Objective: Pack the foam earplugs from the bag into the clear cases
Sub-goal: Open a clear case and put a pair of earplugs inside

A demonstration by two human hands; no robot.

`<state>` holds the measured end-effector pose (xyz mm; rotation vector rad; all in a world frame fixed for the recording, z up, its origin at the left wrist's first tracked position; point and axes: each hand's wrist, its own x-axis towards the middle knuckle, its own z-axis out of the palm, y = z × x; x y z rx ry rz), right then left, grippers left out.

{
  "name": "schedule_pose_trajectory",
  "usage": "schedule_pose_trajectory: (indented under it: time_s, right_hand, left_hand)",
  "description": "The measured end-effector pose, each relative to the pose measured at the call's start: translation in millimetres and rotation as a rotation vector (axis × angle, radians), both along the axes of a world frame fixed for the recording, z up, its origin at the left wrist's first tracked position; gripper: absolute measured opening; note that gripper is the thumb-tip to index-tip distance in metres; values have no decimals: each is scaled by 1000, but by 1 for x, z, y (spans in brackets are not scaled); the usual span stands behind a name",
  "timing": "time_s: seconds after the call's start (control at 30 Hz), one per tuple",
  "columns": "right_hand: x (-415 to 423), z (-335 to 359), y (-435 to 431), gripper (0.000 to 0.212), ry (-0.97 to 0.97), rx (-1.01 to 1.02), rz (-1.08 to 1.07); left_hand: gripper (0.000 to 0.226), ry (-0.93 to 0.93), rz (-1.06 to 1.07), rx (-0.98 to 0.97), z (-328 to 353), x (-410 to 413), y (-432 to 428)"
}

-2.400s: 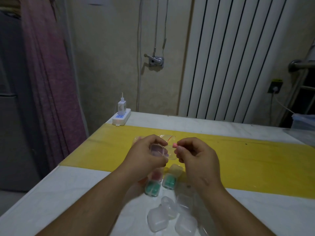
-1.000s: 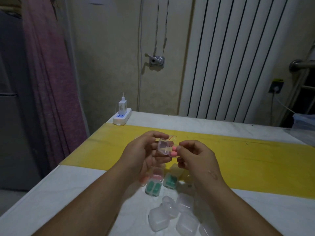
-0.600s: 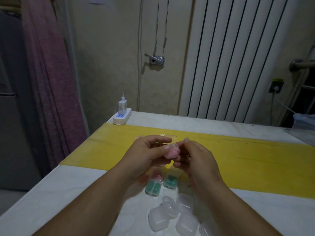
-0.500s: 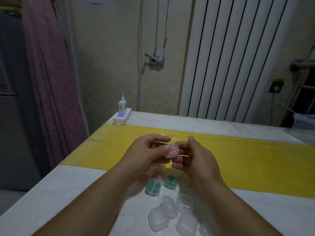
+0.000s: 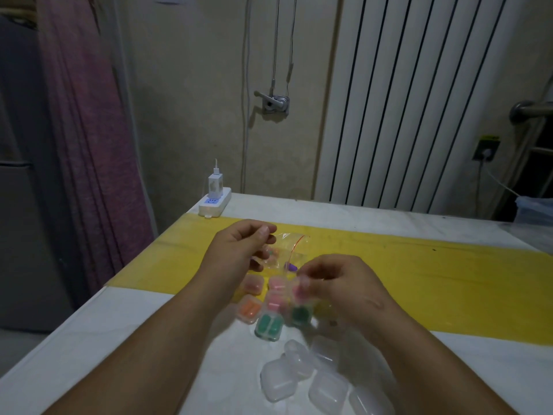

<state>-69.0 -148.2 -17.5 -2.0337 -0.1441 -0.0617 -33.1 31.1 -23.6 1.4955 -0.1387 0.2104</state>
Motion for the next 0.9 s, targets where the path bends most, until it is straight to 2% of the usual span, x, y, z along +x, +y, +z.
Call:
schedule_pose_trajectory:
  time_s: [0.07,0.13,0.27,0.37,0.43,0.57,0.63,0.77,0.9]
  right_hand:
    - [-5,4,-1,11,92,-206,66]
    - [-8,7,0,10,126,-312,140]
    - [-7,3,4,11,56,-503,140]
    - [-4,-3,9,22,23,-549,72]
    - [-4,-7,12,22,18,-582,39]
    - [-1,-7,12,5,-71,-514,-52]
    - [7,-6,6,15,-114,-447,-118]
    - [31,-10,3,28,-92,-423,-146]
    - [57,-14,19,44,-39,-515,-99]
  left_hand:
    - [19,-7,41,19,0,0,0]
    - [20,-20,76,25,0,0,0]
    - [33,-79,189,148,-3,4,5]
    - [37,-64,259,227,-10,6,6]
    - [40,-34,322,291,-16,9,7]
    - [48,-20,421,641,-18,17,16]
    - [50,4,445,722,-20,20,20]
    - [38,-19,452,859,-26,26,20]
    - [22,-115,448,943,-29,29,15]
